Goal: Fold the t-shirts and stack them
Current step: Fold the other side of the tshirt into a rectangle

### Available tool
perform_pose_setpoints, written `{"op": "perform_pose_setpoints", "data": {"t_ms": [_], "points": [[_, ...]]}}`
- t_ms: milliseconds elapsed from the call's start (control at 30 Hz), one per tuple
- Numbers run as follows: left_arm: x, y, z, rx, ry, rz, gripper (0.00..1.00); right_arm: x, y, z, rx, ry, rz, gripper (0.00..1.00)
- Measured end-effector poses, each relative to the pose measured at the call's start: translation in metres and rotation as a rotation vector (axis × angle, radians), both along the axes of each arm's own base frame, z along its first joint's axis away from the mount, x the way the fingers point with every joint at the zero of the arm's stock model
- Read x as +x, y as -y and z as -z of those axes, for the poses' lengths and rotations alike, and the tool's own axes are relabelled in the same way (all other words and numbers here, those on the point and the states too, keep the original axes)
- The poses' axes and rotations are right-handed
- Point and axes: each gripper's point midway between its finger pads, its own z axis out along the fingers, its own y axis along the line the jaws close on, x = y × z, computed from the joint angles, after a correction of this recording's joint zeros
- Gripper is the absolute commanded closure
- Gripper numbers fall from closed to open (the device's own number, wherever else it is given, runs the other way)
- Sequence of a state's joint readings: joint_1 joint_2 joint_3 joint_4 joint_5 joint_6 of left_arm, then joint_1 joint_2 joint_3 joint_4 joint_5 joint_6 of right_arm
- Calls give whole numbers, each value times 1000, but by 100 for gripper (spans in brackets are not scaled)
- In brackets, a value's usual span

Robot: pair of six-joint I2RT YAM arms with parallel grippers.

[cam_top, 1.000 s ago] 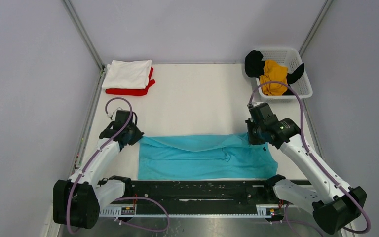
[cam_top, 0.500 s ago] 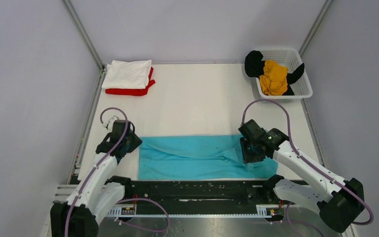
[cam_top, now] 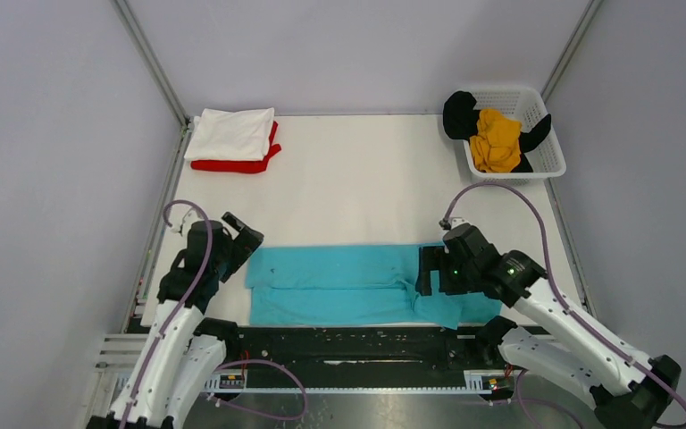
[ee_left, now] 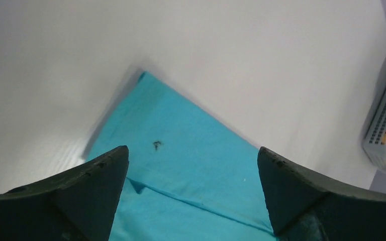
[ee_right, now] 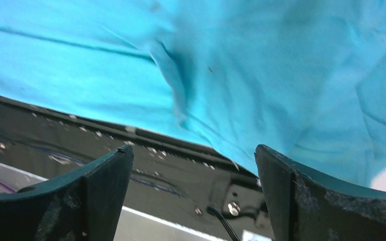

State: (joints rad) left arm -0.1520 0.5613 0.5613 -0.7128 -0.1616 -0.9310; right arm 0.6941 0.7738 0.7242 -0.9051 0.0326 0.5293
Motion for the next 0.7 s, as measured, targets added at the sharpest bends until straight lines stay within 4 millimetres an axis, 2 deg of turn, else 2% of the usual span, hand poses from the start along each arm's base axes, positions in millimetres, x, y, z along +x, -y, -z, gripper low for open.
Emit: {"op": "perform_pose_setpoints", "data": {"t_ms": [133,200,267,333,433,567,700], "points": [[14,27,21,-54,-102,121,1,24,-28,6,47,-4,5,1],[14,37,37,-61,-177,167,1,33,-43,19,53,-43,-9,1],[12,44,46,-66,-215,201,1,36,-53,35,39,-100,-25,0],[13,47,45,-70,-207,218,1,33,-65,51,29,-159,-56,0],[19,49,39,-70,-172,227,1,20,-86,65,36,-208,-141,0],[22,51,38,-69,-158,243,1,3,-116,61,80,-217,-253,0],[24,57,43,-71,-173,275,1,8,-122,57,82,-189,-246,0]]}}
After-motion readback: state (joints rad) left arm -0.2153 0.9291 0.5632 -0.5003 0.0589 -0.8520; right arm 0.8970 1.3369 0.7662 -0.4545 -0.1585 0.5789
